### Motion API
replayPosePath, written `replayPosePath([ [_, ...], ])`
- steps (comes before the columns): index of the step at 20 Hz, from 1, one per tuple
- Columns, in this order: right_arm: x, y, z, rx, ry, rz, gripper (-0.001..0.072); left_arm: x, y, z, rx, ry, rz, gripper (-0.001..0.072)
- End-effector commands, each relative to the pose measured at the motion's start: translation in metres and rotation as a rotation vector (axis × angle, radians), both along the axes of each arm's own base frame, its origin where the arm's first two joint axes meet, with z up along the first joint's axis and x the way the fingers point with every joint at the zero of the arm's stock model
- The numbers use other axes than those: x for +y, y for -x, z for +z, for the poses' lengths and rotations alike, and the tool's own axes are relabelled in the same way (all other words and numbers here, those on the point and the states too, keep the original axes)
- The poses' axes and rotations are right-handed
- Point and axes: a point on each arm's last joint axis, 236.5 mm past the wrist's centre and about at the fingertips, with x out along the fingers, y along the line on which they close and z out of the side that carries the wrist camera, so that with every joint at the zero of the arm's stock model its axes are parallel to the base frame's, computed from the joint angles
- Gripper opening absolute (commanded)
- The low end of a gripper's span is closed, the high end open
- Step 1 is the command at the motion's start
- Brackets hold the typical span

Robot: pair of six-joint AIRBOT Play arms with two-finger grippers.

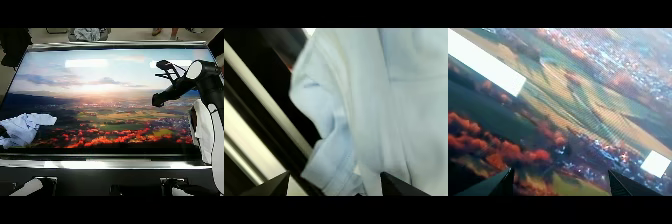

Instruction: Fold the shirts.

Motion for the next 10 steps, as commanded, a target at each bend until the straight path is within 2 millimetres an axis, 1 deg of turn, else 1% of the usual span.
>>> replayPosePath([
  [1,0.0,0.007,-0.002,0.032,0.002,0.006,0.0681,-0.015,-0.014,-0.03,-0.116,0.077,0.019,0.072],
  [3,0.0,0.009,-0.003,0.041,0.002,0.008,0.0681,-0.019,-0.032,-0.034,-0.187,0.077,-0.008,0.072],
  [6,0.0,0.01,-0.003,0.042,0.002,0.008,0.0681,-0.025,-0.051,-0.039,-0.237,0.092,-0.048,0.072],
  [7,0.0,0.01,-0.003,0.042,0.002,0.008,0.0681,-0.03,-0.055,-0.043,-0.236,0.111,-0.061,0.0648],
  [8,0.0,0.01,-0.003,0.042,0.002,0.008,0.0681,-0.035,-0.056,-0.048,-0.225,0.128,-0.067,0.0494],
  [9,0.0,0.01,-0.003,0.042,0.002,0.008,0.0681,-0.041,-0.056,-0.055,-0.205,0.15,-0.078,0.0278],
  [10,0.0,0.01,-0.003,0.043,0.003,0.009,0.0681,-0.046,-0.056,-0.058,-0.193,0.168,-0.085,0.0123],
])
